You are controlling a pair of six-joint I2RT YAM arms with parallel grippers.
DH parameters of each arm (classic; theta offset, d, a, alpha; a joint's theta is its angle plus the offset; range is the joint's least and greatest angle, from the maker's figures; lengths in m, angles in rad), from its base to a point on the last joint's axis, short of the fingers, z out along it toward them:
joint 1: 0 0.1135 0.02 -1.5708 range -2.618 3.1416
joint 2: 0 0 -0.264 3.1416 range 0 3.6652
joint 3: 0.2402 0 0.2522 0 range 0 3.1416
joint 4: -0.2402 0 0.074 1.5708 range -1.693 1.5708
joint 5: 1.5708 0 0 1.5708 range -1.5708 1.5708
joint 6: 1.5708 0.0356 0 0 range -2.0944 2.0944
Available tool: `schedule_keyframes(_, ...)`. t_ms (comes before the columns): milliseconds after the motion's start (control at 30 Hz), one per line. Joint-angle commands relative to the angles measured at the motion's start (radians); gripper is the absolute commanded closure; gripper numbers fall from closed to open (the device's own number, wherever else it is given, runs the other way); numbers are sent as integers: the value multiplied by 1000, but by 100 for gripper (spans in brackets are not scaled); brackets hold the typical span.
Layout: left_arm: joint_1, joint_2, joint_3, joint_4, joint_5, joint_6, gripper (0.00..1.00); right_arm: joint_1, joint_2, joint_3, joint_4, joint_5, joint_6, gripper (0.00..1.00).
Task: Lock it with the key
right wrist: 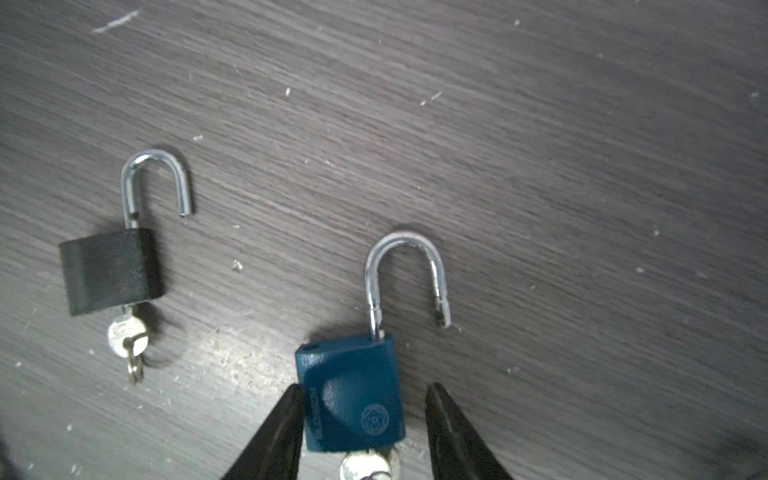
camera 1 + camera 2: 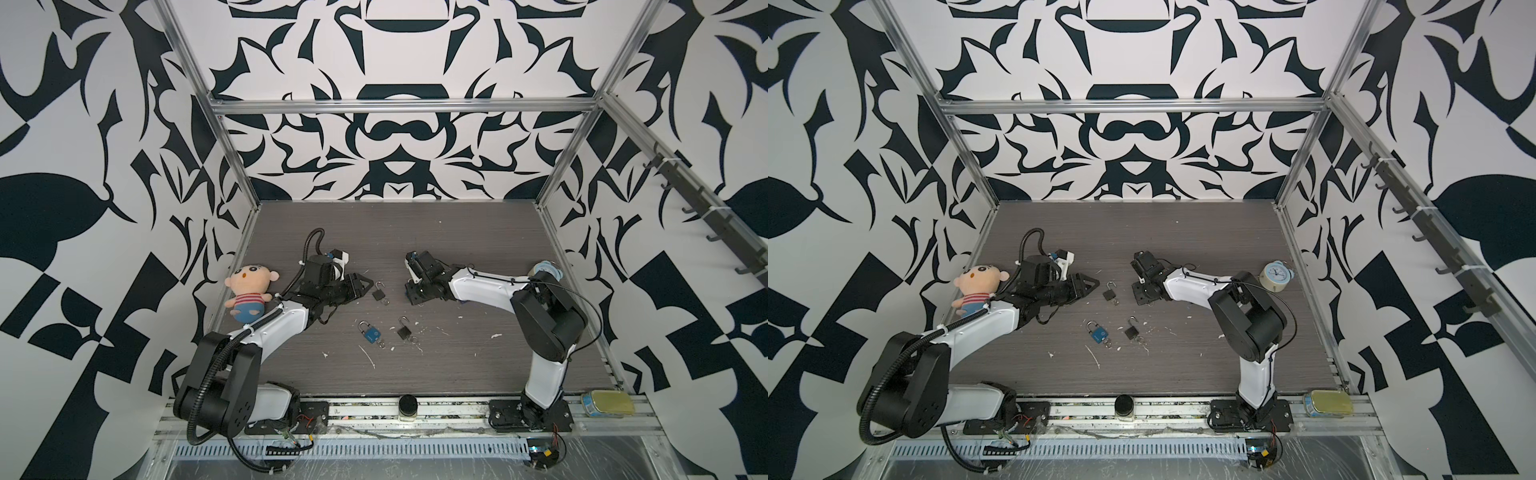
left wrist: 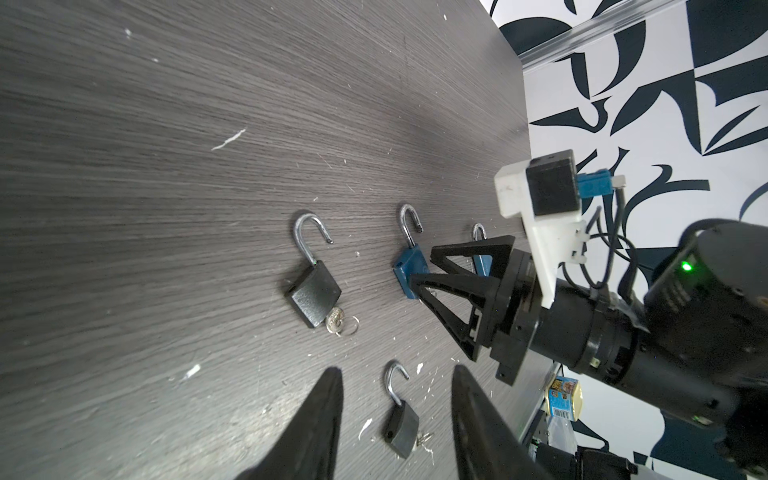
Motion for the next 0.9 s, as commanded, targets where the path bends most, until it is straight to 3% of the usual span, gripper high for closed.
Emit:
schedule_keyframes(0, 8, 7, 5, 23, 15, -2, 54, 5, 1, 44, -20, 23, -11, 49)
schedule_keyframes(500, 29, 17, -19, 69, 39, -25, 54, 21, 49, 69, -70, 51, -18, 51)
schedule_keyframes(600, 32, 18, -20, 72, 42, -27, 54, 25, 59, 80, -85, 62, -24, 60)
schedule_keyframes(767, 35, 13, -20, 68, 41, -25, 54, 32, 57, 80, -89, 64, -28, 89)
schedule_keyframes(867, 35, 4, -8, 34, 32, -6, 54, 33, 39, 74, -81, 47, -28, 100)
